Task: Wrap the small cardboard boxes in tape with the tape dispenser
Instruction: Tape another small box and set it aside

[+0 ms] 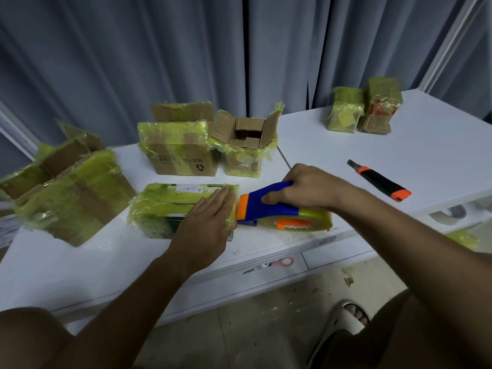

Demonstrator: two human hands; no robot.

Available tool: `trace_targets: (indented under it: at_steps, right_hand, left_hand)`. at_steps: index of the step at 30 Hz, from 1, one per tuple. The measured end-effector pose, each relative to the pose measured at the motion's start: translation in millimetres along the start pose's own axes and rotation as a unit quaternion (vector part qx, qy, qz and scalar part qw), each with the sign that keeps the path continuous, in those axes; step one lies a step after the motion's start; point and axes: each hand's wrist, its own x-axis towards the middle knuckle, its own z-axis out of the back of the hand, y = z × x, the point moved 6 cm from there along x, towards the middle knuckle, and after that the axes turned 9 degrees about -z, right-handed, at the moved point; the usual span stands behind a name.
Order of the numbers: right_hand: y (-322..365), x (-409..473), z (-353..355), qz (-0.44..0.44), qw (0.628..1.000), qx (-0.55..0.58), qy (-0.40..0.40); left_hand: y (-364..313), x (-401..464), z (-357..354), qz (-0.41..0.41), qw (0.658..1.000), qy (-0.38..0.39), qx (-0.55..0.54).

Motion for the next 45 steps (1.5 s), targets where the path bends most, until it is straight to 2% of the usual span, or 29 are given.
trace_targets:
  at_steps: [3,8,14,23,28,34,42,45]
  right_hand:
    - [16.0,0.9,-6.5,0.013,0.999,-0.028,-0.032]
    - [29.9,-2.0,-1.0,-0.014,0.999,-0.020,-0.036]
    - [54.4,-5.2,-16.2,0.018,0.970,-0.194,-0.145]
    - [43.5,13.3,-10.2,-0.016,0.982,-0.148,-0.117]
    - [35.8,8.5,1.1,-0.018,0.979,-0.154,-0.129]
    - [23.0,4.9,24.2,-0.021,0.984,-0.094,-0.148]
    - [18.8,-1.4,30.1,-0.005,0.991,-0.040,-0.129]
    - [16.6,-1.3,30.5,-0.009,0.990,-0.036,-0.133]
  left_hand:
    - [-0.4,0.0,1.3,0.002,1.000,-0.004,-0.013]
    - [0.2,-1.0,1.7,-0.002,0.999,-0.027,-0.026]
    - [-1.4,-2.1,5.6,0.001,0.998,-0.039,-0.054]
    - [-5.1,-3.2,14.6,0.034,0.994,-0.059,-0.081]
    - [3.7,2.1,17.9,0.133,0.967,-0.161,-0.146]
    - [7.4,5.7,19.4,0.220,0.951,-0.191,-0.104]
    - [14.7,-6.2,32.6,0.181,0.959,-0.166,-0.138]
    - [15.9,-10.4,44.1,0.136,0.946,-0.203,-0.215]
